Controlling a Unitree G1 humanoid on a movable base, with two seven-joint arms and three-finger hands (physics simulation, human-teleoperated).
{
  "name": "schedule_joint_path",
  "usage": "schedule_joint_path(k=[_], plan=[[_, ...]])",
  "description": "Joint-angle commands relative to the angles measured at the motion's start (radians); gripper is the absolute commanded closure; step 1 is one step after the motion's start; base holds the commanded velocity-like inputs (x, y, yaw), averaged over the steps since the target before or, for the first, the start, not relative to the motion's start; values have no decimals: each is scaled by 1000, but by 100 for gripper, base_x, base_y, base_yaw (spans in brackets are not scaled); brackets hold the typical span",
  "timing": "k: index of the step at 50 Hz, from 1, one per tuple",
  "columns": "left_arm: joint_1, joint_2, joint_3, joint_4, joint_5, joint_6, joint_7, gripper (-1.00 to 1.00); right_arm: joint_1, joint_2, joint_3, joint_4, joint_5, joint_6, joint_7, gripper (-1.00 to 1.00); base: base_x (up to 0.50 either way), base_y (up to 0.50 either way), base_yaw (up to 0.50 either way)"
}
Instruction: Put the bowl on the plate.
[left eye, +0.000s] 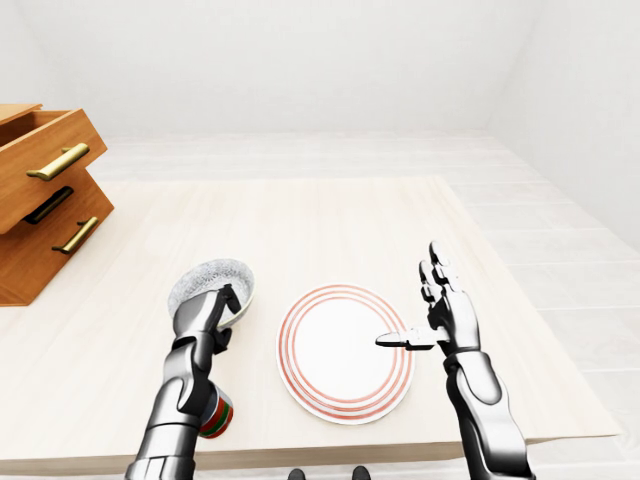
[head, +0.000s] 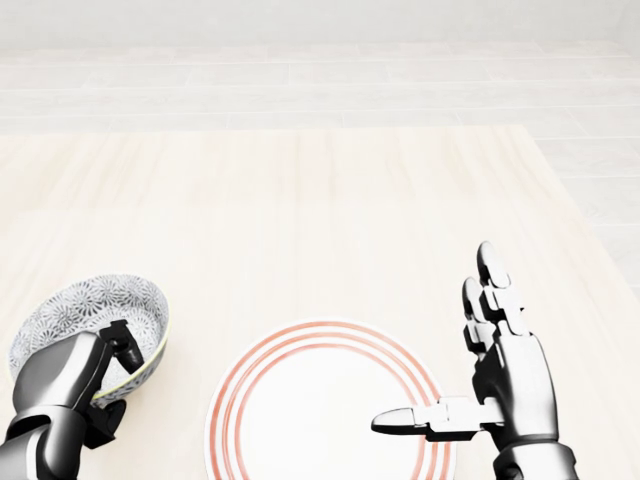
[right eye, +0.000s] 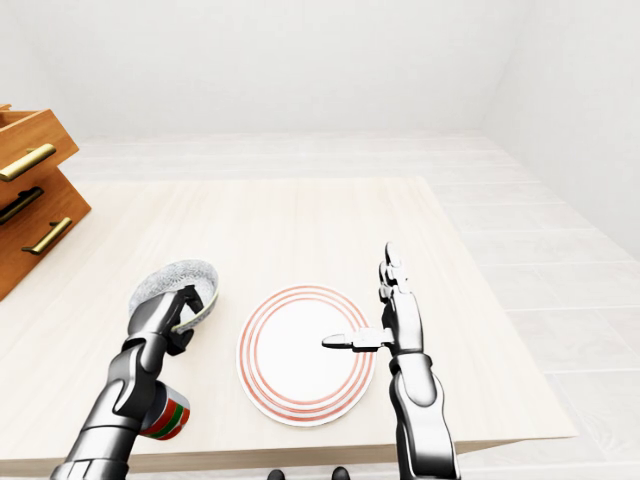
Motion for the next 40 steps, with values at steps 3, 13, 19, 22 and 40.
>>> schedule_joint_path(k=[3,13,19,22,40], plan=[[3,5,8,18,-10,0,-15,91,-1,-1,-3,-15,-1,0,2,-100,0,0,0],[-8,9,6,-11,8,0,-24,100,-5,0,-5,-18,2,0,6,-100,0,0,0],[-6,11,8,-52,18,0,-31,100,-5,1,-6,-13,2,0,5,-100,0,0,0],[-4,8,8,-67,24,0,-39,100,-2,1,-5,-9,2,0,5,-100,0,0,0],[43,1,33,-231,68,0,-97,100,3,2,-1,5,2,0,2,-100,0,0,0]])
